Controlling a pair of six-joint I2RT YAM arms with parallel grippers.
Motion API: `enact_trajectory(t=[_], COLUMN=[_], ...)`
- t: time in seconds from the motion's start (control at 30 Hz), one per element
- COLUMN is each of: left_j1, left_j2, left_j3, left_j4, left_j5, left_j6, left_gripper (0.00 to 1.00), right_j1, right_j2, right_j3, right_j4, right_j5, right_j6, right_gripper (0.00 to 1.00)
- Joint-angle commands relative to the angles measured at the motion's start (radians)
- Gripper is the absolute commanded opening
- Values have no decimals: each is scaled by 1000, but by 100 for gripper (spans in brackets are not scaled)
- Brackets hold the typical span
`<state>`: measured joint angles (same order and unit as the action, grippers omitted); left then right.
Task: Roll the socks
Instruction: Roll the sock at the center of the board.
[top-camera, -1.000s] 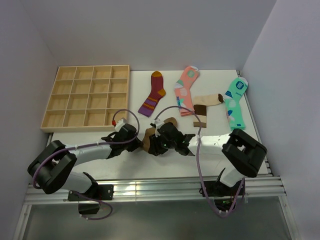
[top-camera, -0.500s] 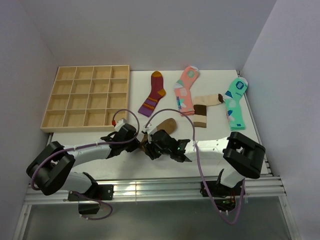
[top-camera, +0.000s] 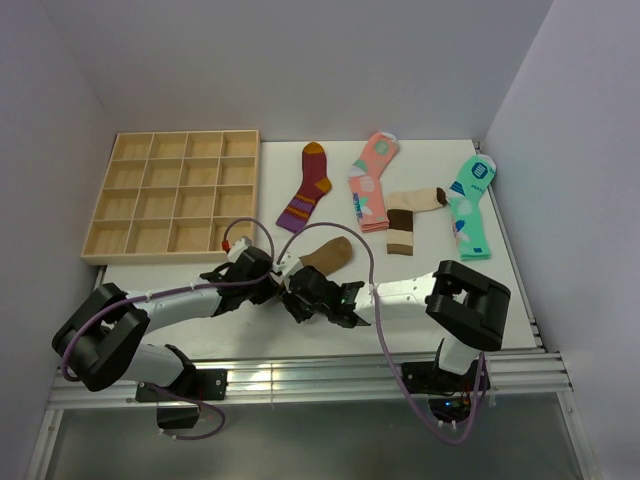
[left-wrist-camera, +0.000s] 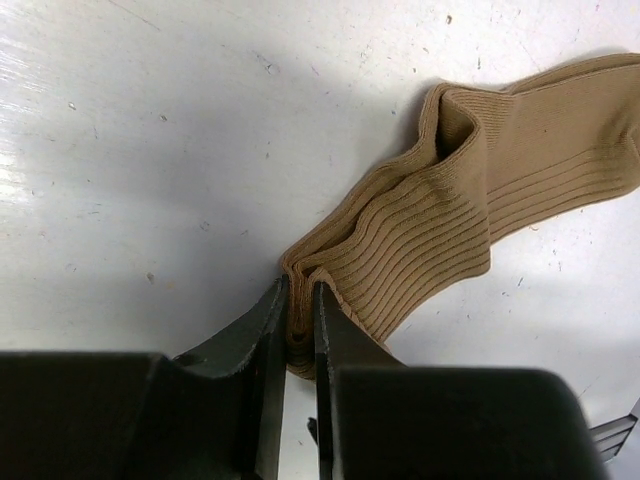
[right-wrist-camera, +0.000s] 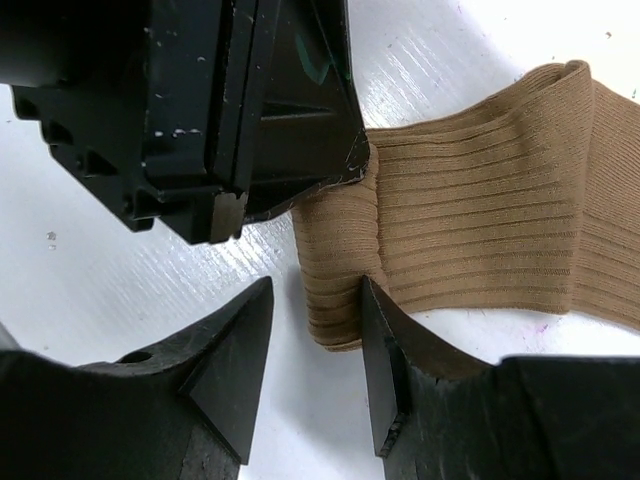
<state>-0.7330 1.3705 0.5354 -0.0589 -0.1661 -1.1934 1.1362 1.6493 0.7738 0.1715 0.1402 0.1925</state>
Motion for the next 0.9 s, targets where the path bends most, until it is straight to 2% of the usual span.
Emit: enact_trajectory(t=[0.0, 0.17, 0.27, 0.3, 0.4, 0.47, 0.53, 0.57, 0.67, 0.87], left_j1=[-13, -13, -11, -12, -13, -11, -11, -11, -11, -11], left_j2=[-17, -25, -39, -45, -74, -105, -135, -145, -188, -286], left_j3=[24, 23, 21, 20, 11, -2, -14, -18, -40, -107], left_j4=[-58, -62, -64, -65, -67, -74, -79, -85, -91, -87], left_j5=[-4, -1, -3, -7, -18, -29, -44, -49, -69, -93], left_j6=[34, 38, 37, 37, 28, 18, 8, 5, -17, -67], left_gripper=[12, 12, 15, 18, 29, 39, 48, 57, 70, 78], right_j1=[10, 10, 8, 5, 2, -7, -21, -41, -99, -228], right_j2=[52, 90, 112, 116, 129, 116, 95, 89, 67, 86], right_j3=[27, 31, 44, 54, 74, 78, 79, 79, 88, 130], right_j4=[-47, -98, -121, -131, -150, -155, -156, -156, -164, -182], right_j5=[24, 58, 30, 22, -20, -54, -135, -169, -307, -602], right_j6=[2, 25, 32, 32, 33, 39, 61, 68, 108, 191], right_gripper=[47, 41, 27, 17, 0, 0, 0, 0, 0, 0])
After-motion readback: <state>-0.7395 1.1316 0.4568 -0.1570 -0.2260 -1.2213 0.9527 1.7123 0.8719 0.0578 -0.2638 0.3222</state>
